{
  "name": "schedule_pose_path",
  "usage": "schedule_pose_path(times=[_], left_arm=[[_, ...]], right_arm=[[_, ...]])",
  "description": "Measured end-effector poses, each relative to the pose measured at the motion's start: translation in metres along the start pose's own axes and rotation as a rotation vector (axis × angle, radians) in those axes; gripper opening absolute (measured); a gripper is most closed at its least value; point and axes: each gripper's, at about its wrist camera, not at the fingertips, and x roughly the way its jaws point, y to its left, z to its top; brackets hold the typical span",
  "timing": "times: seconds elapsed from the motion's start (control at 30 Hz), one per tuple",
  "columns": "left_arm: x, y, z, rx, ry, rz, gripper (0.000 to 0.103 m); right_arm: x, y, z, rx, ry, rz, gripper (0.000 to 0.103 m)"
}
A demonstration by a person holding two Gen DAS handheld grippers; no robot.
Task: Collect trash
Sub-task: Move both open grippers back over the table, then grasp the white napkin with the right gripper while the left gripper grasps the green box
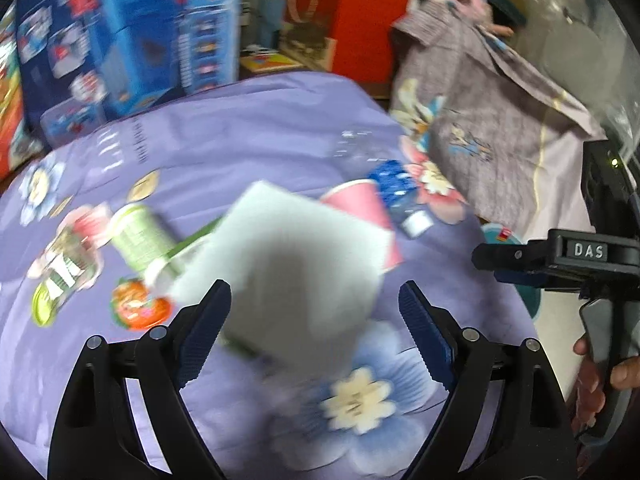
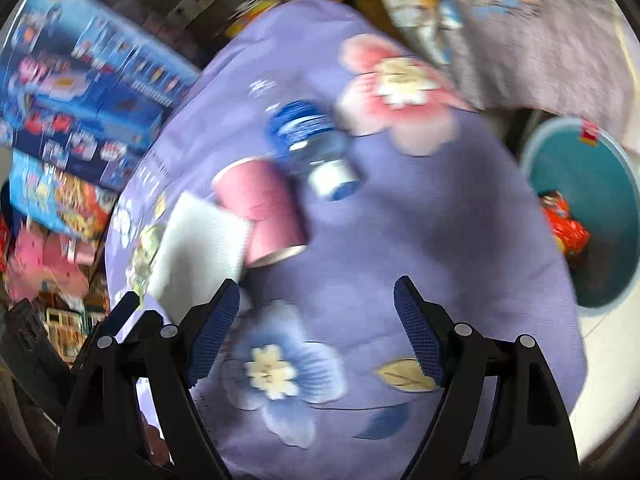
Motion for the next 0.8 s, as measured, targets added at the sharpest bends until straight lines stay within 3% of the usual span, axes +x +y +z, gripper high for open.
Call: schedule_pose_path(times=[0.37, 0.8], left_arm=[[-0.006, 0.095, -0.032, -0.162, 0.019, 0.019, 0.088], [0.019, 0.126, -0.045, -0.233, 0.065, -0.041, 0.088]], right_arm=[[0.062, 0.107, 0.002, -0.182, 0.092, 0.015, 0.076], [0.115, 0.134, 0.003, -0.226, 0.129, -0.073, 0.079]])
